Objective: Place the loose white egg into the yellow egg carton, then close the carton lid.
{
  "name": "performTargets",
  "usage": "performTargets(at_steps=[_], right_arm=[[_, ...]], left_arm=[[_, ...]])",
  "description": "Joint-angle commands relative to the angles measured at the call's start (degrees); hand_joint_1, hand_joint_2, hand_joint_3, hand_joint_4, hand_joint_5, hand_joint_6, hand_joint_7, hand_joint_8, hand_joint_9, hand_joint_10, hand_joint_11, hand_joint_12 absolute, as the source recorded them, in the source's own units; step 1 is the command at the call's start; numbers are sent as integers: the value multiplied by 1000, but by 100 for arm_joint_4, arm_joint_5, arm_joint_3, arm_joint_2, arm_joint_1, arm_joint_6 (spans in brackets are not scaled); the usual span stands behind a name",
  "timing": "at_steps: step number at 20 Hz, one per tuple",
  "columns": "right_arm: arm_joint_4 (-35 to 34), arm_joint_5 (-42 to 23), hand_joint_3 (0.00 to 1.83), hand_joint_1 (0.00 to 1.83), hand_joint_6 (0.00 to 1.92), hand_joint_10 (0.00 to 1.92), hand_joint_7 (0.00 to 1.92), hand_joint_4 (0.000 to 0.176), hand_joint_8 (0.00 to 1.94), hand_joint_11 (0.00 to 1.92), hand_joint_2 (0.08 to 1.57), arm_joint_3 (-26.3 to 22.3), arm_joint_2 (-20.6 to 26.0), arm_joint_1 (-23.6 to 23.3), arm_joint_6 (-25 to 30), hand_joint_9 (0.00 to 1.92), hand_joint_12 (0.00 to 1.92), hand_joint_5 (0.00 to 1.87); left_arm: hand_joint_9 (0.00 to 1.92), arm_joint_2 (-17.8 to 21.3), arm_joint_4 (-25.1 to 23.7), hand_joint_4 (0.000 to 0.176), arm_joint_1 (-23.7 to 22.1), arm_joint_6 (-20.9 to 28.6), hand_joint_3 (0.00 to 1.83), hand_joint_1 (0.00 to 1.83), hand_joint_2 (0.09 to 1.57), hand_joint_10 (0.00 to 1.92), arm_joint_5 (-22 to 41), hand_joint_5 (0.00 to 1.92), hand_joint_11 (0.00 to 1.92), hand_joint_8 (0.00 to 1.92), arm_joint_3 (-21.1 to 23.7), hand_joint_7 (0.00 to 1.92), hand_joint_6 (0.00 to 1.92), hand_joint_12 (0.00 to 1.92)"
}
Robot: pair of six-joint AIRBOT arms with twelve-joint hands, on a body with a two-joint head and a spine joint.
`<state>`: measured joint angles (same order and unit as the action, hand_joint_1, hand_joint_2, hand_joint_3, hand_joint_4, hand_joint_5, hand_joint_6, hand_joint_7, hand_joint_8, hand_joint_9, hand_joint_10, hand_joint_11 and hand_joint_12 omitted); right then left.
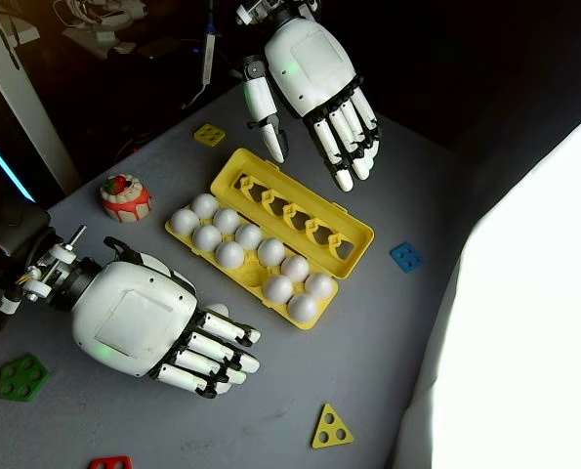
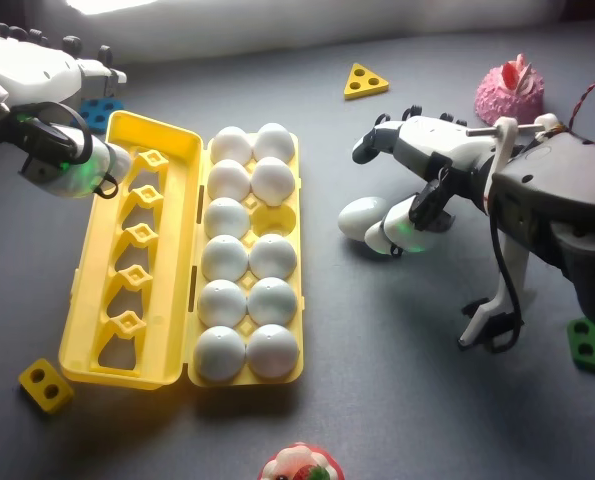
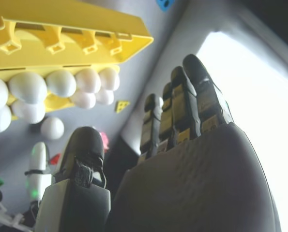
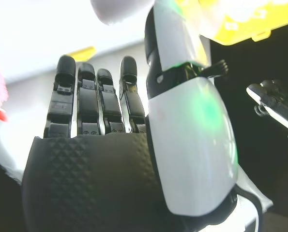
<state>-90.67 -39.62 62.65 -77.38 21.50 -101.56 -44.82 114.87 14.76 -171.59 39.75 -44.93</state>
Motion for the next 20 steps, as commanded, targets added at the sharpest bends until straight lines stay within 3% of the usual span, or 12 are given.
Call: performTargets(at_steps=[1,4,6,8,9,12,14,18,20], right_arm=[[335,-148,0,1323,523,3,60,11,3,0,1011,25,-9,-8,45,119,550,195],[334,-149,0,1321,525,0,37,7,1,0,1017,86,-72,68,46,112,547,194],[334,-148,0,1315,524,3,46,5,5,0,1024,111,-98,100,46,117,546,190],[335,-148,0,1302,524,1,50,3,1,0,1025,166,-137,132,61,111,490,191],[335,-131,0,1309,520,1,56,3,1,0,1025,206,-159,138,84,108,456,198],[335,-40,0,1283,568,0,56,11,0,0,1034,246,-192,135,127,105,469,175],[336,-20,1,1287,598,0,43,2,0,0,1040,255,-212,139,126,98,434,179],[340,8,9,1252,646,1,59,0,1,0,1060,277,-249,163,124,103,434,229],[345,9,9,1238,646,7,101,0,6,0,1067,299,-262,149,126,118,434,274]], left_arm=[[177,26,-380,40,-51,-20,0,269,1412,26,-120,103,0,5,-29,114,2,727],[201,26,-545,42,-118,-20,0,270,1406,33,10,122,0,4,37,125,6,857],[163,26,-827,40,-178,-20,3,229,1422,15,128,102,0,2,118,82,8,724],[169,23,-959,37,-208,-20,4,231,1427,17,200,106,0,4,157,88,7,735],[176,22,-947,33,-191,-20,0,261,1419,19,162,131,0,8,147,109,13,779],[164,5,-892,44,-225,-19,0,260,1409,14,139,130,0,1,128,91,7,802],[173,-21,-881,43,-297,-18,5,177,1427,16,159,120,0,9,132,113,6,832],[182,-29,-336,53,-270,-18,0,307,1403,18,167,124,0,2,132,116,5,816],[174,-27,-310,49,-271,-18,0,261,1409,14,164,117,0,0,169,79,1,822]])
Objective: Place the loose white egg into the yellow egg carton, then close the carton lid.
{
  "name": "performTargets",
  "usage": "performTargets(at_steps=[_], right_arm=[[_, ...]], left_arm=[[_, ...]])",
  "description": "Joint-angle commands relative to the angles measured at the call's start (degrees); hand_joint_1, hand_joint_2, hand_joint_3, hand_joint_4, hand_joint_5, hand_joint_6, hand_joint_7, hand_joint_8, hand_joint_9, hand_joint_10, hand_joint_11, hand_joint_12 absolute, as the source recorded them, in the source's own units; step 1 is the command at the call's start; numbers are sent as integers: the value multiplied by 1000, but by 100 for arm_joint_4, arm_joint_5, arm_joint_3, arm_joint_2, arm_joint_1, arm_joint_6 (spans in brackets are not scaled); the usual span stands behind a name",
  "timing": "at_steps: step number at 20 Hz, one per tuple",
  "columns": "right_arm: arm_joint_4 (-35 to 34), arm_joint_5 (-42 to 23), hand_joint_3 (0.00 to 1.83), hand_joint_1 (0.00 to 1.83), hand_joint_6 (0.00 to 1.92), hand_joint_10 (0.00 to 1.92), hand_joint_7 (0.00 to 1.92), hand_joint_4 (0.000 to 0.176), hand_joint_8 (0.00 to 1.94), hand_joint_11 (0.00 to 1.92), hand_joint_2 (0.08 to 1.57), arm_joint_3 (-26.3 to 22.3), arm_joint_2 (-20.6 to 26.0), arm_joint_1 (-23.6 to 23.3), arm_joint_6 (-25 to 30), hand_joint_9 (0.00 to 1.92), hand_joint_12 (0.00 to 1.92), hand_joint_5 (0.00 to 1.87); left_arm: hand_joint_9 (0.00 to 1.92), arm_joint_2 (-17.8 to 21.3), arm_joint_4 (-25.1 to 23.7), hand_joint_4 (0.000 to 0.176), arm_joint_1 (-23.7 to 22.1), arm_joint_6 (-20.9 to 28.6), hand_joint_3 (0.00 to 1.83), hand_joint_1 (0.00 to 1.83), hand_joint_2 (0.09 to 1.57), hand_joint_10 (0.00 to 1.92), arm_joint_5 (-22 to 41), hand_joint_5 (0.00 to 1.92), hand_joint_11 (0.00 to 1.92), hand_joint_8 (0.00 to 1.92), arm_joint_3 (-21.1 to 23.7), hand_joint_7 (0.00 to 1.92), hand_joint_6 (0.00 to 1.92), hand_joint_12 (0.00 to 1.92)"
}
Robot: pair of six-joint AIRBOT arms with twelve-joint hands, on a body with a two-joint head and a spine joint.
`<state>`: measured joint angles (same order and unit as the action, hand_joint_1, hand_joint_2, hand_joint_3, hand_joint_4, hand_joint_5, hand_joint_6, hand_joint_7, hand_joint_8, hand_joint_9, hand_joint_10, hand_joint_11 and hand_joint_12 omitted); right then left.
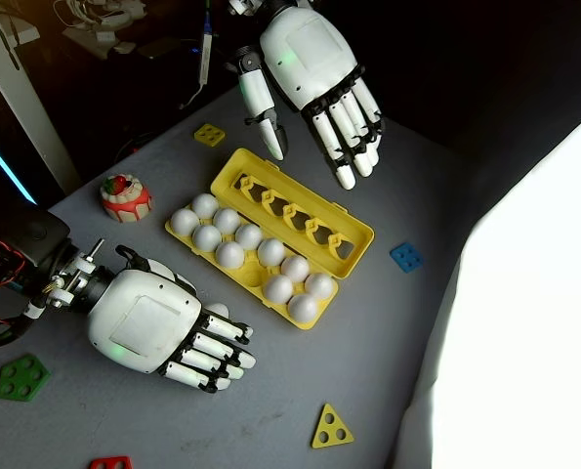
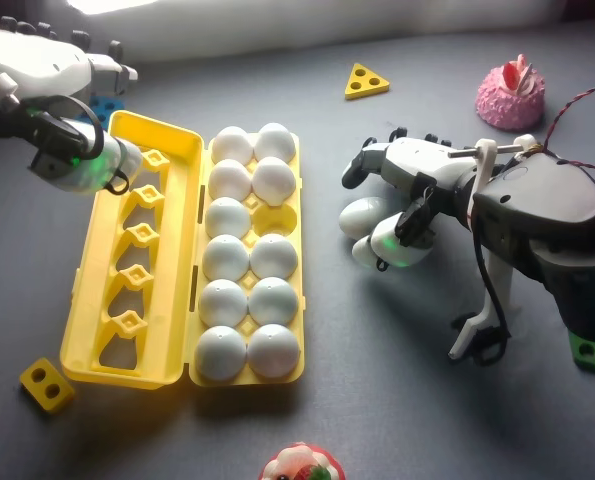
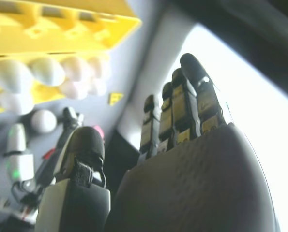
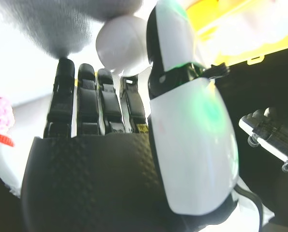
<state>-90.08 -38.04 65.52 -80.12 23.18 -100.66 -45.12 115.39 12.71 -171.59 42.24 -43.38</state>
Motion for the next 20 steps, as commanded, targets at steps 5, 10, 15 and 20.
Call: performTargets(at_steps=[5,10,15,20], right_arm=[[370,-131,2,1214,612,4,154,0,2,0,1060,21,-23,-13,37,137,426,369],[376,-132,10,1118,1189,19,372,0,24,0,1178,91,-42,-13,58,190,542,818],[413,-131,1,1126,1148,17,509,0,14,0,1165,153,-60,36,58,248,663,880],[450,-109,0,1127,1146,7,530,0,2,0,1165,153,-58,12,58,257,644,883]], left_arm=[[188,4,-342,44,-86,-18,2,255,1412,15,-61,101,0,3,46,112,0,823],[182,5,-217,47,-96,-18,0,293,1407,11,-30,119,0,4,52,123,4,807],[178,3,-160,53,-113,-18,0,280,1408,9,-19,107,0,14,49,112,6,784],[182,4,-37,44,-78,-18,6,251,1419,9,62,105,0,3,13,92,1,821]])
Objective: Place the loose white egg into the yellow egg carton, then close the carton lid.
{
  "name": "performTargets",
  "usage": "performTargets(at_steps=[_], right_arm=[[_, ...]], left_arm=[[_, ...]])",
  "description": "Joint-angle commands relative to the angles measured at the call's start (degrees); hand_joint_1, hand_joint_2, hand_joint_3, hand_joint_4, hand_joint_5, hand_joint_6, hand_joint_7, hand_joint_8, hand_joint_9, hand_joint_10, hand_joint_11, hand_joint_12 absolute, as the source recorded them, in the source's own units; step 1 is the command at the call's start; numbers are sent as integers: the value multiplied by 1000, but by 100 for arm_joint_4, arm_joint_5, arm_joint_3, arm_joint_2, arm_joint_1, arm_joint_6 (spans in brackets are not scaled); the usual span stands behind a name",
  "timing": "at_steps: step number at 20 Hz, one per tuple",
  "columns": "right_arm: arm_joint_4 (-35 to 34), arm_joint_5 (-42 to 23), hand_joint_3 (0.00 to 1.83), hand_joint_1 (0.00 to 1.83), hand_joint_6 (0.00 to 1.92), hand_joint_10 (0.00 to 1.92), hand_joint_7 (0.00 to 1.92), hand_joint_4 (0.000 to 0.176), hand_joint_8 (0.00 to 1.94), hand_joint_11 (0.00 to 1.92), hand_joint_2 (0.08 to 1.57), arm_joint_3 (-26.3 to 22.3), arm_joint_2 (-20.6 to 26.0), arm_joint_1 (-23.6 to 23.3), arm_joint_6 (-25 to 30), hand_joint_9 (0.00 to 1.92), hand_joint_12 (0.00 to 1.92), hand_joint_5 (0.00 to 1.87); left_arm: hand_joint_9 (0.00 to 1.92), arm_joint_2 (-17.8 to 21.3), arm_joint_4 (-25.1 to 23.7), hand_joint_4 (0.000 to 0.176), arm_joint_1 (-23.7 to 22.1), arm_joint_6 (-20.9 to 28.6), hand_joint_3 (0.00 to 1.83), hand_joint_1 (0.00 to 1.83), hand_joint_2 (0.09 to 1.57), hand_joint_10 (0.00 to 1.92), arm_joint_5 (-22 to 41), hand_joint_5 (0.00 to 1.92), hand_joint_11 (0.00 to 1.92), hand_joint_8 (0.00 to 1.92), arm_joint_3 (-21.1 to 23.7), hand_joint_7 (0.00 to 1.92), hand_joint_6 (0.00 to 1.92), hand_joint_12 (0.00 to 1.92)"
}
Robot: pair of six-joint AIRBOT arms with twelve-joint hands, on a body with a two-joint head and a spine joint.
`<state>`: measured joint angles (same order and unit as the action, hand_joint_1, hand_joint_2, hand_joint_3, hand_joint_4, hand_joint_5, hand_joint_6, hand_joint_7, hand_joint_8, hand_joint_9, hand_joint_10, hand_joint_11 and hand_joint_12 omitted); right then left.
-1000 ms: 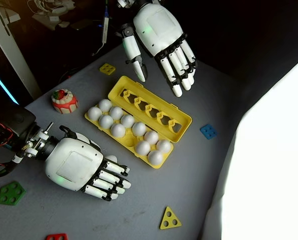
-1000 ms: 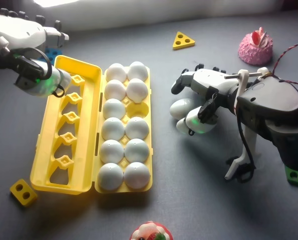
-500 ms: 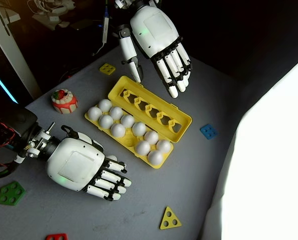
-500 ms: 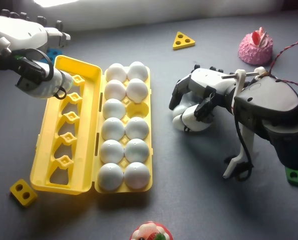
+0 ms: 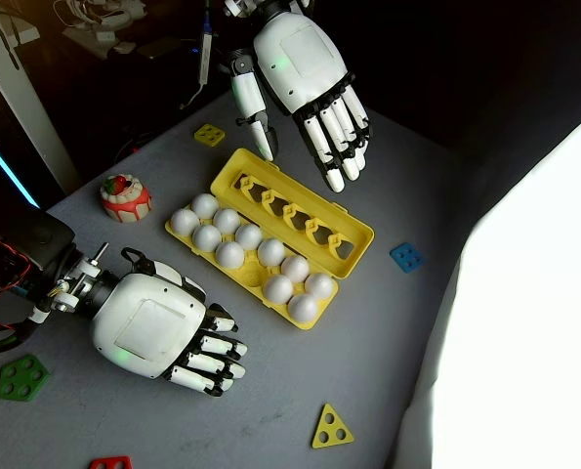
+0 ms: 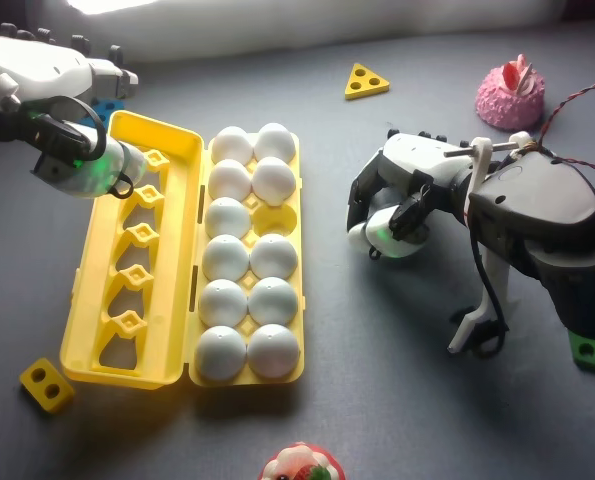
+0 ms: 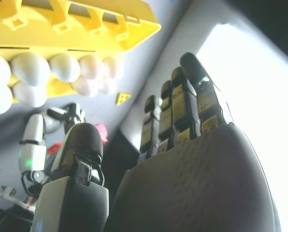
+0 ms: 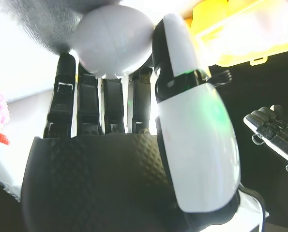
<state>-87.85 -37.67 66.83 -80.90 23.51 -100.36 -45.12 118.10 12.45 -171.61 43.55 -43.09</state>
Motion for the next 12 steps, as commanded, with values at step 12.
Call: performTargets(at_steps=[12], right_arm=[[541,-125,1,1076,1199,3,455,0,2,0,1183,19,24,-126,170,246,727,838]], left_arm=[[217,14,-117,39,-15,-16,0,299,1404,23,37,151,0,14,-53,121,20,971]])
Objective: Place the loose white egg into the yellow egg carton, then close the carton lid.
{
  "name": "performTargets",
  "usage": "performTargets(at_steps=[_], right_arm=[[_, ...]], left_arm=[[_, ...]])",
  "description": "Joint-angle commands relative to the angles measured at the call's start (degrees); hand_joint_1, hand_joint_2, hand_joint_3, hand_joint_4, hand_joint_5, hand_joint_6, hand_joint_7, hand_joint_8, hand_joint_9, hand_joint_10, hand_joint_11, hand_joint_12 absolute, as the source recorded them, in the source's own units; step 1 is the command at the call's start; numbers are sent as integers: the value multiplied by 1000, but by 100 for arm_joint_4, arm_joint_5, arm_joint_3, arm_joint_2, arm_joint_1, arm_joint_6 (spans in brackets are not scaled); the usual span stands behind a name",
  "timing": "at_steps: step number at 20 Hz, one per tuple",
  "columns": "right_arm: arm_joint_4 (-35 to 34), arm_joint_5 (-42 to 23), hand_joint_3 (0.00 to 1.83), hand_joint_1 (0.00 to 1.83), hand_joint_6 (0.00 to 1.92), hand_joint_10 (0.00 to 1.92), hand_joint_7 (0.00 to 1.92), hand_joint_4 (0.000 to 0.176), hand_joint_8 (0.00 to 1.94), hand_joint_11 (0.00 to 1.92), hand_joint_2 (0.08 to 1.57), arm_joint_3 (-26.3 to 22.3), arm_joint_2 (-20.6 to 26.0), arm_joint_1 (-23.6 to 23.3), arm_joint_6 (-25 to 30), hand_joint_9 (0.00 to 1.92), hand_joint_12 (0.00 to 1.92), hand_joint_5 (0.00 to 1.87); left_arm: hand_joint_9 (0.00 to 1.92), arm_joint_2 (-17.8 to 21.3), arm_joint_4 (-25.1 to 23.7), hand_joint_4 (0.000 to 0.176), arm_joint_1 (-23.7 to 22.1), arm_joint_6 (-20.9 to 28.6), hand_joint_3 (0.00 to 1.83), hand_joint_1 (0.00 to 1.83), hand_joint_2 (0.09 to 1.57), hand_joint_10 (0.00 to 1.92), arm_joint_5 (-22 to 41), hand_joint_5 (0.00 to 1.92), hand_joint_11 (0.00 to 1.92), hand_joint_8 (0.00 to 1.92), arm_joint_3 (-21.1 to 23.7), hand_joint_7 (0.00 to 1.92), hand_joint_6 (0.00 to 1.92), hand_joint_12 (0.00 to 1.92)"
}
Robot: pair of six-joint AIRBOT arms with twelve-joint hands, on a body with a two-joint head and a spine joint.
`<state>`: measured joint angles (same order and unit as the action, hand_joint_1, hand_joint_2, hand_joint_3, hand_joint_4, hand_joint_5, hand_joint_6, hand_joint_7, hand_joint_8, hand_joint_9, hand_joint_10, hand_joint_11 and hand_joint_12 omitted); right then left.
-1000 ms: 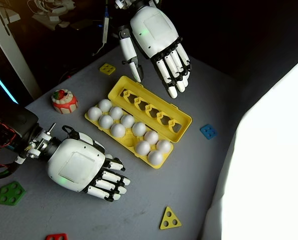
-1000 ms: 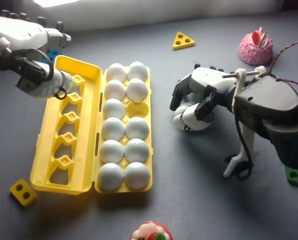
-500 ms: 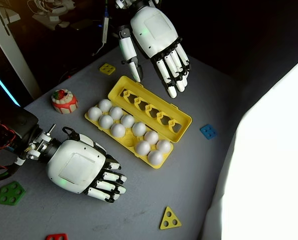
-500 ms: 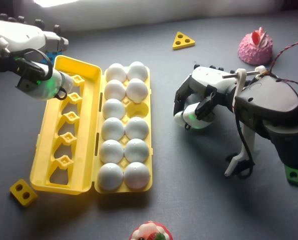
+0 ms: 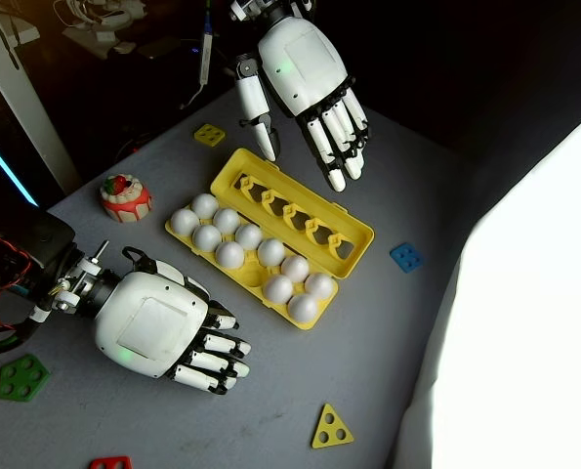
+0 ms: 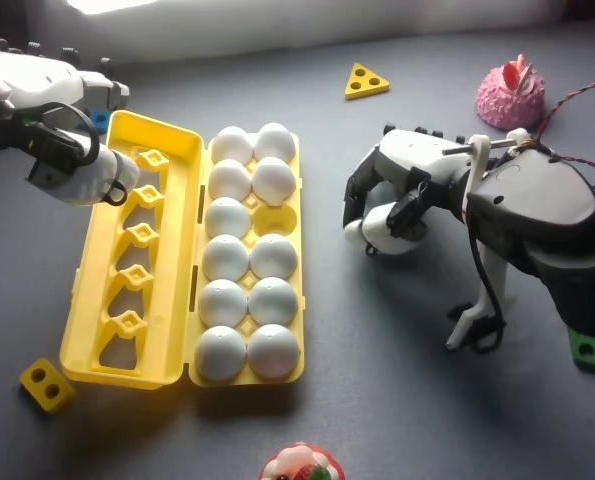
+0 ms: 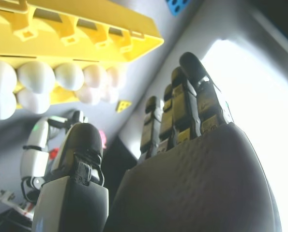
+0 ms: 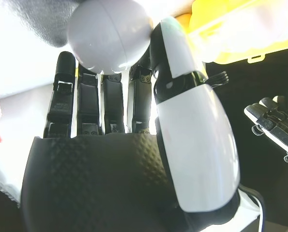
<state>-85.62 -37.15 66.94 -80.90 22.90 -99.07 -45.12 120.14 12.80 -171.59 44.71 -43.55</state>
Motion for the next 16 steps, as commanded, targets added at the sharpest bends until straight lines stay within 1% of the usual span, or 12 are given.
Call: performTargets(at_steps=[1,2,3,4,5,6,10,11,12,13,15,16], right_arm=[[318,-172,0,1010,339,7,313,0,0,0,1098,8,27,-84,42,225,735,463],[318,-161,0,996,183,4,290,0,3,0,1095,7,32,-101,42,223,738,447],[318,-160,0,996,183,4,290,0,3,0,1095,3,42,-127,42,223,738,447],[318,-160,0,994,23,8,174,32,0,0,1035,-4,55,-154,43,181,631,220],[318,-160,0,1010,4,4,106,28,0,0,1008,-15,69,-167,43,148,552,152],[318,-160,0,1008,0,4,75,38,0,0,988,-34,88,-173,13,142,537,120],[516,-124,0,1011,0,6,24,43,0,0,948,-337,366,-176,-169,129,564,76],[572,-42,0,1055,4,6,41,37,2,0,932,-434,468,-160,-171,132,542,94],[576,16,0,1045,2,7,46,41,2,0,932,-510,558,-151,-208,141,573,93],[578,78,0,1073,4,5,48,32,2,0,927,-581,676,-137,-286,138,574,100],[585,118,4,1068,0,1,48,31,0,0,948,-576,732,-106,-324,125,493,85],[696,118,0,1090,6,3,59,32,2,0,927,-557,735,-62,-333,131,514,105]], left_arm=[[206,16,-318,54,-51,-18,0,246,1409,17,-61,107,0,6,1,120,1,933],[207,19,-315,55,-51,-18,0,240,1409,18,-52,104,0,5,10,119,0,929],[207,21,-309,55,-51,-19,0,240,1409,18,-50,104,0,5,17,119,0,929],[204,26,-308,47,-52,-19,0,286,1409,15,-31,136,0,3,24,125,9,854],[194,31,-308,48,-54,-19,2,290,1415,11,-18,137,0,0,25,105,8,850],[173,38,-307,50,-63,-19,2,289,1414,3,-10,135,0,1,26,92,6,804],[183,52,-290,43,-70,-19,1,262,1414,9,14,133,0,2,28,90,9,832],[191,52,-277,41,-70,-19,1,269,1414,12,19,126,0,5,29,94,5,835],[187,52,-269,45,-70,-19,2,249,1416,10,20,130,0,2,29,88,6,838],[197,52,-266,39,-70,-19,2,245,1418,14,20,137,0,5,30,102,8,869],[186,53,-255,41,-70,-19,0,249,1417,9,23,127,0,14,30,119,7,848],[161,53,-245,43,-71,-19,5,199,1429,9,33,108,0,7,31,116,6,743]])
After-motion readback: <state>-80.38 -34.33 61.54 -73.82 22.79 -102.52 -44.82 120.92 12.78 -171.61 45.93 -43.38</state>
